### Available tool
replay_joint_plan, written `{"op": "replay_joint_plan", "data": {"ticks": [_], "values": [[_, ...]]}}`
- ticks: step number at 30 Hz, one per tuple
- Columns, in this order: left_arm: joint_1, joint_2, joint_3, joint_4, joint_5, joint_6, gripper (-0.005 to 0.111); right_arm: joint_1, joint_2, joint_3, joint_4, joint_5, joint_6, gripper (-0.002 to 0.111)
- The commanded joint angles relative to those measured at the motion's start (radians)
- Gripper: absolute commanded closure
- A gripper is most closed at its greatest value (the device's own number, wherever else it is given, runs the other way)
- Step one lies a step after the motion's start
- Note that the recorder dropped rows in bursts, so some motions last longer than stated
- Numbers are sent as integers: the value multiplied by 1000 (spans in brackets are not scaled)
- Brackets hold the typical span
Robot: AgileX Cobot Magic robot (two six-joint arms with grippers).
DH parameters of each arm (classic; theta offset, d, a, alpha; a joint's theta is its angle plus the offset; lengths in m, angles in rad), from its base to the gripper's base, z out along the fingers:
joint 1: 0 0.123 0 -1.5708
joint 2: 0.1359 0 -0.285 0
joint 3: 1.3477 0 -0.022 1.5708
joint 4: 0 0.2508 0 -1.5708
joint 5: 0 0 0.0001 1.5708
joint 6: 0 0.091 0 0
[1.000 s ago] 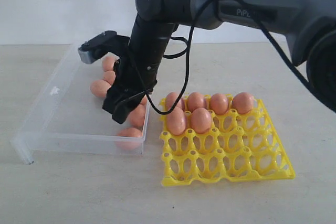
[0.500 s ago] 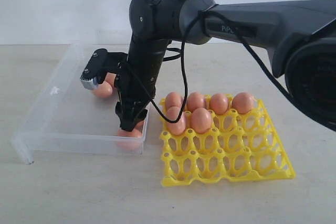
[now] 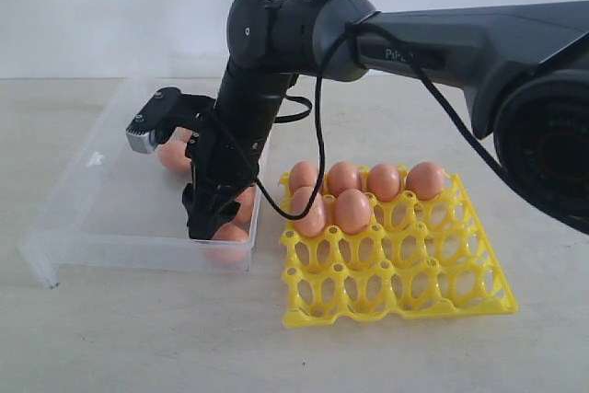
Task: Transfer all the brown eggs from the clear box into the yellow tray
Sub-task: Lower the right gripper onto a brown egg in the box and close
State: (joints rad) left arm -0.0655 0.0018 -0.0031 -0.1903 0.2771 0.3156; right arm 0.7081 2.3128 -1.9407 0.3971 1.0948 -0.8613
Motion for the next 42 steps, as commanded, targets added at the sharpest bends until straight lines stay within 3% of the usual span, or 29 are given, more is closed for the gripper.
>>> {"op": "replay_joint_plan", "data": {"ticks": [1,7,11,42], "values": [[-6,-2,3,-7,-17,-9,111,1,51,-3,-23,80,26,53],[-6,-2,3,-7,-17,-9,111,1,113,-3,-79,29,138,57],[-6,-2,3,-7,-17,-9,111,1,111,-3,-88,-19,149,108],[-2,-2,3,-7,-17,-9,111,1,100,-6,-175,29,228,108]]}}
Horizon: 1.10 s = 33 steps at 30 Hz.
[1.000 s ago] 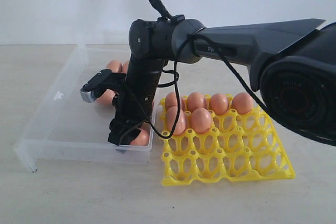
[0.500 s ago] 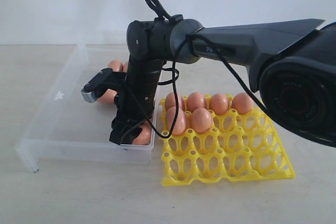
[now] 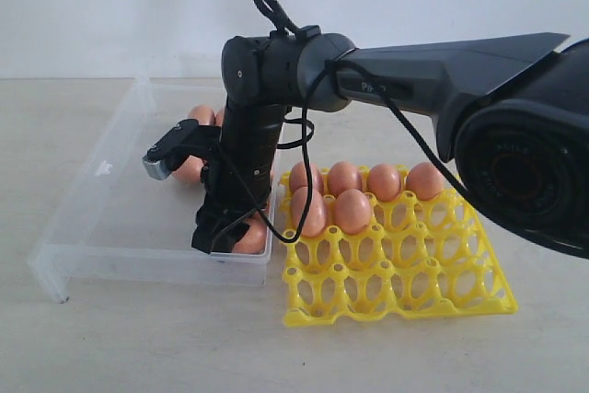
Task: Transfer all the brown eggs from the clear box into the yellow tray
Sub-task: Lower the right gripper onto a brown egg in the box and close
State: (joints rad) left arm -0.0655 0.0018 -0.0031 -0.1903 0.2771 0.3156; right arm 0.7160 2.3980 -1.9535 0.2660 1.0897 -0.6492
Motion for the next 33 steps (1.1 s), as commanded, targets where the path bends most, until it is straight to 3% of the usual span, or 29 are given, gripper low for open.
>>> {"op": "replay_joint_plan", "data": {"ticks": [1,5,7,11,13,30,33], "values": [[-2,-2,3,-7,-17,-9,111,-7,12,7,-50,41,16,108],[-2,-2,3,-7,-17,-9,111,-7,-3,7,-81,56,16,101],[-2,-2,3,-7,-17,-9,111,-7,-15,7,-100,68,16,88],[-2,-2,3,-7,-17,-9,111,-7,-36,7,-126,66,16,53],[-2,-2,3,-7,-17,-9,111,-7,-43,7,-138,60,21,44],[-2,-2,3,-7,-17,-9,111,-7,-40,9,-220,52,79,44],[-2,-2,3,-7,-17,-9,111,-7,-30,11,-237,12,79,48]]}}
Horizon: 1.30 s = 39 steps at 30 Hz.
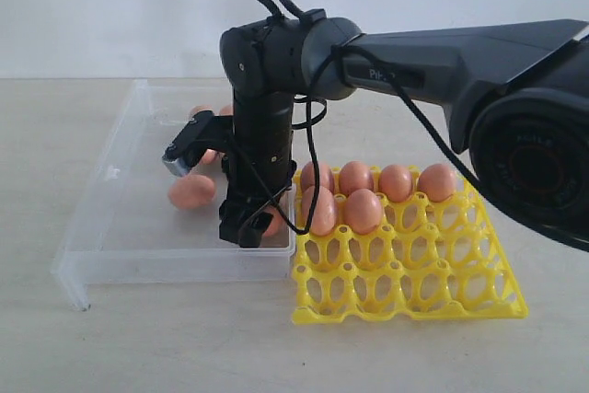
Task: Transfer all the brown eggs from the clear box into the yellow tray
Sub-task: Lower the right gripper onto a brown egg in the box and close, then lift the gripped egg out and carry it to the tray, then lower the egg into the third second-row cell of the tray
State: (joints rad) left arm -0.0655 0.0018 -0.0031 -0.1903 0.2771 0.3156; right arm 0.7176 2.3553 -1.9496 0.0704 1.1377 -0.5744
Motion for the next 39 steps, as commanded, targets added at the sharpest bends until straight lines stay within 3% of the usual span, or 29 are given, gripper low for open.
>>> {"op": "replay_joint_plan", "data": {"ticks": [1,4,7,12,19,22,26,28,31,34,39], "values": [[-2,-2,3,-7,-17,-9,111,-8,15,7,-46,-46,5,53],[-2,-2,3,-7,-17,-9,111,-8,15,7,-55,-74,5,75],[-2,-2,3,-7,-17,-9,111,-8,15,7,-81,-70,5,107],[-2,-2,3,-7,-17,-9,111,-8,-6,7,-83,-64,54,108],[-2,-2,3,-7,-17,-9,111,-8,-211,31,-8,-134,367,108],[-2,-2,3,-7,-17,-9,111,11,-373,239,83,-450,369,108],[-2,-2,3,-7,-17,-9,111,72,-649,801,74,-1109,390,109],[-2,-2,3,-7,-17,-9,111,72,-722,998,90,-1373,390,109],[-2,-2,3,-7,-17,-9,111,46,-775,1197,239,-1652,385,109],[-2,-2,3,-7,-17,-9,111,17,-787,1308,435,-1778,386,109],[-2,-2,3,-7,-17,-9,111,-34,-787,1381,469,-1782,384,109]]}}
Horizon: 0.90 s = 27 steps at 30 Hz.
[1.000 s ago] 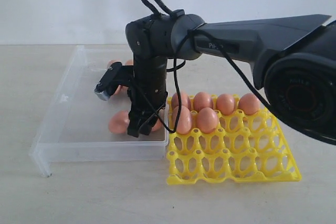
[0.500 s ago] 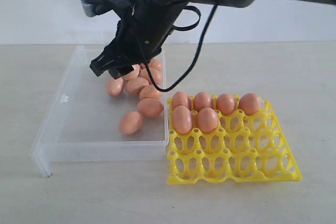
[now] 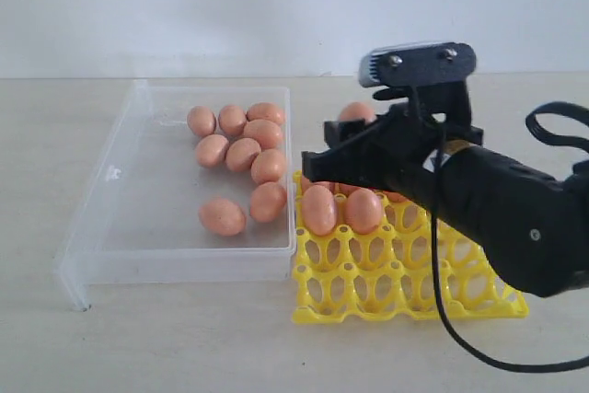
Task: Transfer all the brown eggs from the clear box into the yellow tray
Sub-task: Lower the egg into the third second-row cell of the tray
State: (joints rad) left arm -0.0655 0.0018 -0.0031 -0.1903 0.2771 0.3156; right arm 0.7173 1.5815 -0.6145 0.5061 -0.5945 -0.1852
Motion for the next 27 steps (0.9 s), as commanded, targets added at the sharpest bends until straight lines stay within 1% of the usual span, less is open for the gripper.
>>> {"op": "replay_joint_plan", "data": {"ticks": [1,4,6,8,9,12,13,14,15,16,17,18,19,20,21,22,24,27], "values": [[-2,-2,3,-7,-17,-9,111,-47,-13,54,35,-61,-5,109],[-2,-2,3,-7,-17,-9,111,-101,-13,73,33,-64,3,109],[-2,-2,3,-7,-17,-9,111,-141,-13,83,-32,-14,30,109],[-2,-2,3,-7,-17,-9,111,-178,-13,83,-181,68,54,109],[-2,-2,3,-7,-17,-9,111,-199,-13,83,-293,111,110,109],[-2,-2,3,-7,-17,-9,111,-273,-13,83,-495,124,247,109],[-2,-2,3,-7,-17,-9,111,-298,-13,83,-531,113,282,109],[-2,-2,3,-7,-17,-9,111,-369,-13,83,-631,100,393,109],[-2,-2,3,-7,-17,-9,111,-397,-13,83,-713,94,461,109],[-2,-2,3,-7,-17,-9,111,-454,-13,80,-961,84,624,109],[-2,-2,3,-7,-17,-9,111,-472,-11,74,-1082,84,705,109],[-2,-2,3,-7,-17,-9,111,-515,7,48,-1380,83,917,109],[-2,-2,3,-7,-17,-9,111,-528,20,32,-1478,78,992,109],[-2,-2,3,-7,-17,-9,111,-553,61,-10,-1641,39,1118,109],[-2,-2,3,-7,-17,-9,111,-566,106,-46,-1686,-4,1152,109],[-2,-2,3,-7,-17,-9,111,-568,129,-64,-1690,-21,1152,109],[-2,-2,3,-7,-17,-9,111,-568,184,-107,-1686,-21,1152,109],[-2,-2,3,-7,-17,-9,111,-568,210,-112,-1688,-23,1153,109]]}}
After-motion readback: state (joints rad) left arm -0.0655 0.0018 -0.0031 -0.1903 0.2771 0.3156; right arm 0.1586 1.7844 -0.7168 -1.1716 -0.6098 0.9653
